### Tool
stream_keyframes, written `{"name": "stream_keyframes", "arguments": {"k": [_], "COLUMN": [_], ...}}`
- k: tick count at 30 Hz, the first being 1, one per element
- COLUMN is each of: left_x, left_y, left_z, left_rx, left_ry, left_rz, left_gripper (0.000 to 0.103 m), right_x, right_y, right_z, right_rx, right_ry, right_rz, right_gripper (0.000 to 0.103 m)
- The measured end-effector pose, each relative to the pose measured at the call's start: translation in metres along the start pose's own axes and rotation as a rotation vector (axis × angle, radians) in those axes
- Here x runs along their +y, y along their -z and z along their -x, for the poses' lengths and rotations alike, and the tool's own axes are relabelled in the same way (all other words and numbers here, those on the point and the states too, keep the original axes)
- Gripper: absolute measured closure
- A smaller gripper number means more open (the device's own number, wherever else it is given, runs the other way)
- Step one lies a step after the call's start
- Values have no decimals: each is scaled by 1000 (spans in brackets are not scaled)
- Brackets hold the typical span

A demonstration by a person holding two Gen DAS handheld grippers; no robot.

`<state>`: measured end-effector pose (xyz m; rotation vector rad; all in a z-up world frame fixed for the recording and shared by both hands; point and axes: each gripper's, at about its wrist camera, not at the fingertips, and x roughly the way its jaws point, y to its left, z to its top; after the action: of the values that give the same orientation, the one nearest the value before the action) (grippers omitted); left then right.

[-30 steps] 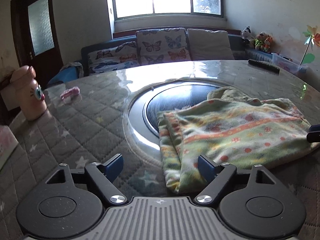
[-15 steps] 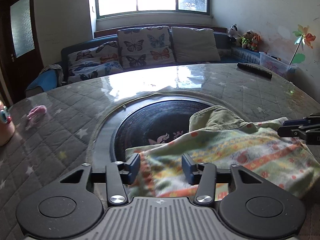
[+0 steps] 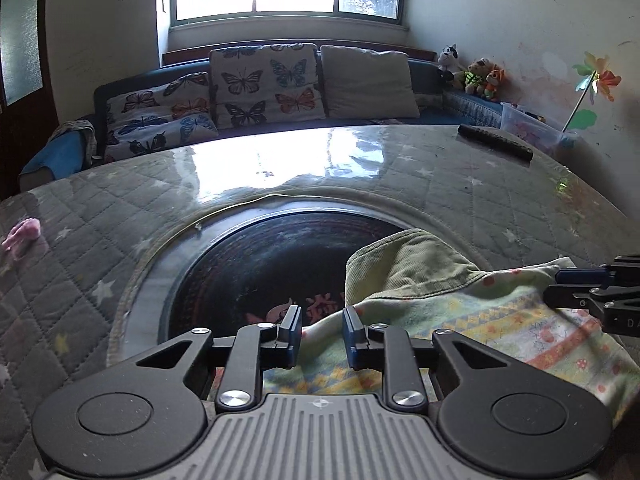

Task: Fold clothes

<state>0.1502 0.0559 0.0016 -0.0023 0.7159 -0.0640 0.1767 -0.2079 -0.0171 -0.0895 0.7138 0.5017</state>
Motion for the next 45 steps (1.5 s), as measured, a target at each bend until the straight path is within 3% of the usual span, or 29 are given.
{"name": "stream_keyframes", "arguments": {"k": [9, 12, 14, 18, 20, 22, 23, 28, 30, 37, 45], "left_x": [6, 12, 18, 32, 39, 44, 46, 59, 64, 77, 86], "left_y": [0, 0, 2, 5, 8, 10, 11, 16, 18, 32, 40], "left_z": [-6, 7, 19, 45, 57, 69, 73, 88, 91, 96, 98], "left_rx": [21, 1, -20, -70, -92, -118, -125, -129, -123, -92, -81], "left_ry": [-24, -36, -48, -74, -91, -118, -132, -167, -169, -175, -154], "left_rz": [12, 18, 26, 52, 68, 72, 70, 86, 104, 161, 241], "left_gripper": [79, 73, 58, 43, 19, 3, 0, 0, 0, 0, 0], "right_x": [-1, 6, 15, 37, 53, 67, 75, 115, 130, 186, 235], "right_y": [-2, -5, -7, -9, -9, -8, -8, -3, 0, 8, 20], "right_z": [2, 10, 16, 24, 27, 29, 30, 29, 29, 25, 14], "right_rx": [-5, -23, -33, -43, -48, -50, -47, -21, -14, 14, 29], "right_ry": [-3, -2, -16, -66, -106, -137, -154, -239, -269, -375, -411], "right_rz": [5, 24, 46, 97, 134, 167, 184, 275, 317, 473, 654], "right_gripper": [75, 75, 75, 74, 74, 74, 74, 73, 67, 67, 67]}}
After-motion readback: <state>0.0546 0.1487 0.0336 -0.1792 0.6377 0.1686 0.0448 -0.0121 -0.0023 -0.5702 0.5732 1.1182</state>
